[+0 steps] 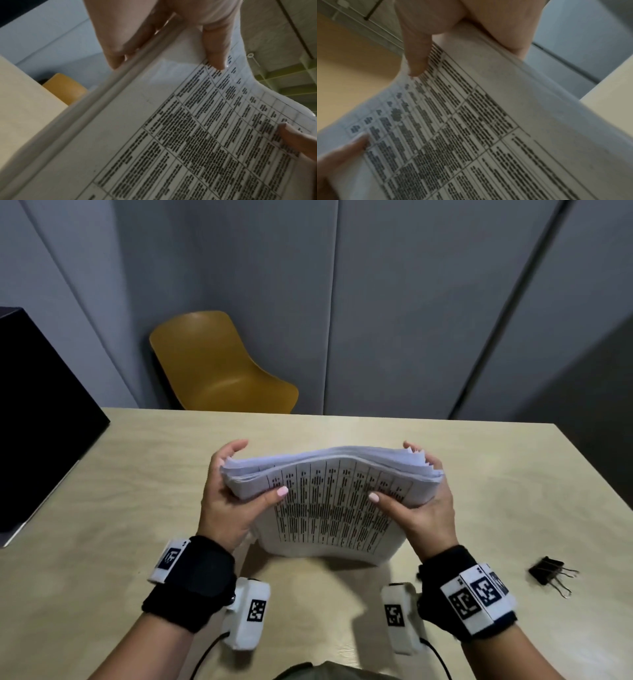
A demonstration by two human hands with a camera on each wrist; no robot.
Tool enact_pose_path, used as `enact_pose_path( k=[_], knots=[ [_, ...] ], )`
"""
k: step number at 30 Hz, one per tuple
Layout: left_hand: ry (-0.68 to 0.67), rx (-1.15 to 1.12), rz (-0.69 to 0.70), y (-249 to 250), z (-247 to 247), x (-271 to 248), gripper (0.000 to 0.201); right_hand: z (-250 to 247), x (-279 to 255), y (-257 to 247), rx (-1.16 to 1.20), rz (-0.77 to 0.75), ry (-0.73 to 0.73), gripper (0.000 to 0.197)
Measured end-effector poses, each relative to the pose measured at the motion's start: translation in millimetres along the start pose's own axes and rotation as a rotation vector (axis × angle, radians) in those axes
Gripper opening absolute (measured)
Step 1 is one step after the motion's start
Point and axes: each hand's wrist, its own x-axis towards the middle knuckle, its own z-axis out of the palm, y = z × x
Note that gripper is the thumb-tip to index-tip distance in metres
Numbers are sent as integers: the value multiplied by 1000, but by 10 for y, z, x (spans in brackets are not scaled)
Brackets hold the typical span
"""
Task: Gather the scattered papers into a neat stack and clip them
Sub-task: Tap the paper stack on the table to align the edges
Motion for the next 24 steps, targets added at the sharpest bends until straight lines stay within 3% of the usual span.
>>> enact_pose_path(
  k=[4,9,12,17,21,24],
  knots=[
    [-61,-57,2,89,102,-61,80,116,-26,-51,128,37,-32,76],
    [-78,-99,0,127,45,-25,97,93,-25,-35,120,7,67,80],
    [-131,-85,-5,124,81,-61,97,140,-51,-49,132,35,5,84],
    [-93,-101,-4,40,8,-23,83,92,-56,18,87,35,80,73],
    [-29,-30,0,-79,96,-52,49,141,-25,126,53,75,76,31],
    [80,-16,77,-14,172,-49,43,176,-4,89,44,-13,148,33]
  ],
)
